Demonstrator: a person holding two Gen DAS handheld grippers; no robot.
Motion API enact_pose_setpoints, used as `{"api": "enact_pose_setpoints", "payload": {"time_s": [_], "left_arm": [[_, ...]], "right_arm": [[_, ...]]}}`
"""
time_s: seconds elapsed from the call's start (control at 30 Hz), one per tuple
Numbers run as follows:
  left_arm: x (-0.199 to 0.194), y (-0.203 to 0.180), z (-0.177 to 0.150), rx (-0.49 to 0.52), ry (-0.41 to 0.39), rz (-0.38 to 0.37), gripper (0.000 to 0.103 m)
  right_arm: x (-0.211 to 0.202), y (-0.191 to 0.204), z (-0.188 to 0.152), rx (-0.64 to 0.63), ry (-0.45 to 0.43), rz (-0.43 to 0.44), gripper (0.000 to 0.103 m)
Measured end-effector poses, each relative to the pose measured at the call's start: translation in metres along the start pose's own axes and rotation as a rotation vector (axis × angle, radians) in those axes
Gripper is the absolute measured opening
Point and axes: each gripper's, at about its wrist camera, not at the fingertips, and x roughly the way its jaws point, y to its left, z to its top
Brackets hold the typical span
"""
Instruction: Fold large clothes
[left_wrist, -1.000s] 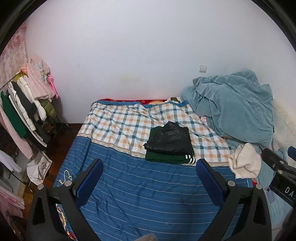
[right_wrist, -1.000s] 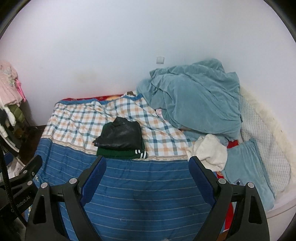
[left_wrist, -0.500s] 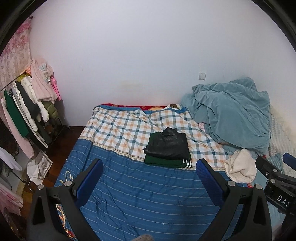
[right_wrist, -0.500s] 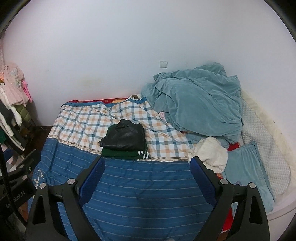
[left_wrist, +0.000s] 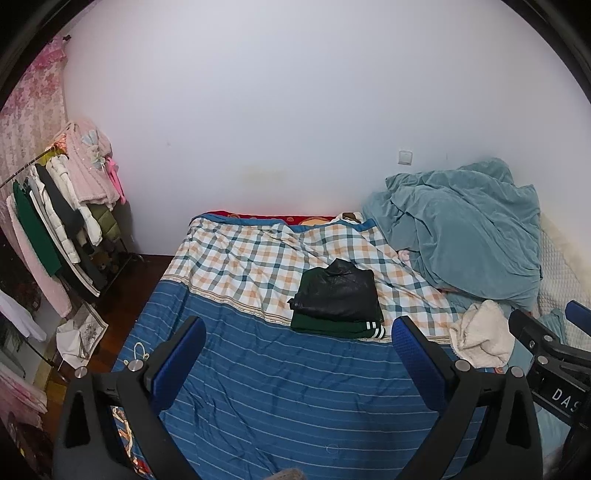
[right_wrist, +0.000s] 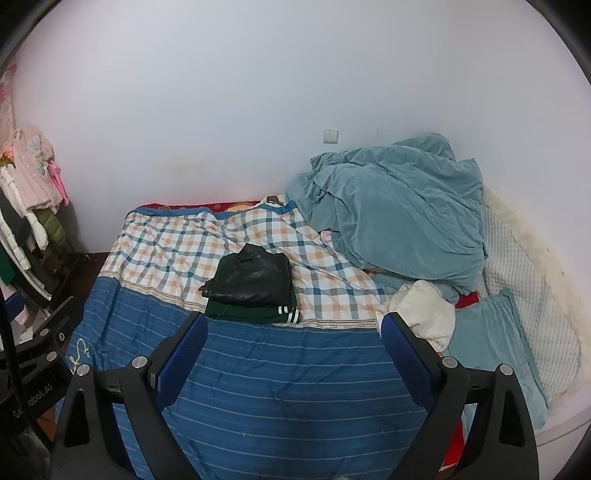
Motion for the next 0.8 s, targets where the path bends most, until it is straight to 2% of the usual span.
{"api": "enact_pose_setpoints", "payload": {"time_s": [0.8], "left_arm": [[-0.0062,0.0052,-0.0003,-0.005,-0.004,-0.005,0.103]], "right_arm": [[0.0019,0.0095,0.0058,-0.016,-0.003,0.014,0.097]]}}
